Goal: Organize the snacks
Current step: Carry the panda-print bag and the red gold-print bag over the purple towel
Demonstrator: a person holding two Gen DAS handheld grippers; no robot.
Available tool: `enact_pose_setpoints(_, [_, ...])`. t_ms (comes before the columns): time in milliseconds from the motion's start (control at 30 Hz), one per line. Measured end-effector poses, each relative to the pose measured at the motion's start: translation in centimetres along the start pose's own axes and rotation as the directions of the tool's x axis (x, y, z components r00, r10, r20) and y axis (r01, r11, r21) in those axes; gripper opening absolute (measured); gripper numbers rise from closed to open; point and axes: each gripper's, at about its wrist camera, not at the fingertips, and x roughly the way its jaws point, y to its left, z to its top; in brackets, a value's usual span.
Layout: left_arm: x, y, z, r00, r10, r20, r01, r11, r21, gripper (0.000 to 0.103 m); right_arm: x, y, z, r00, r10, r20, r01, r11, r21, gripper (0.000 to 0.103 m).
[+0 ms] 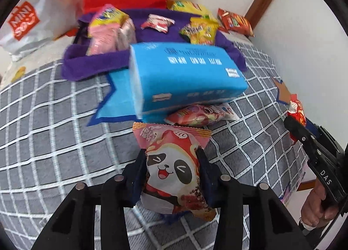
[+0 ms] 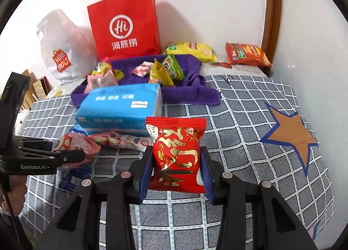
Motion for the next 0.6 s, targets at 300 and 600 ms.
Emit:
enact_pose_setpoints(300, [-6.5,-0.1,0.6,0.994,0.012,0.108,-0.013,1.000,0.008,0.042,-2.6,1.9,1.8,1.000,0.025,0.018,-0.025,1.000,0.000,0.041])
enact_pose_setpoints(600, [-9.4,-0.2,4.3,0.981,0.010,0.193,-0.012,1.000,0.012,0.042,-4.4,3.5,6.2,0.996,0.034,0.079,-0.033,0.999,-0.015,0.041])
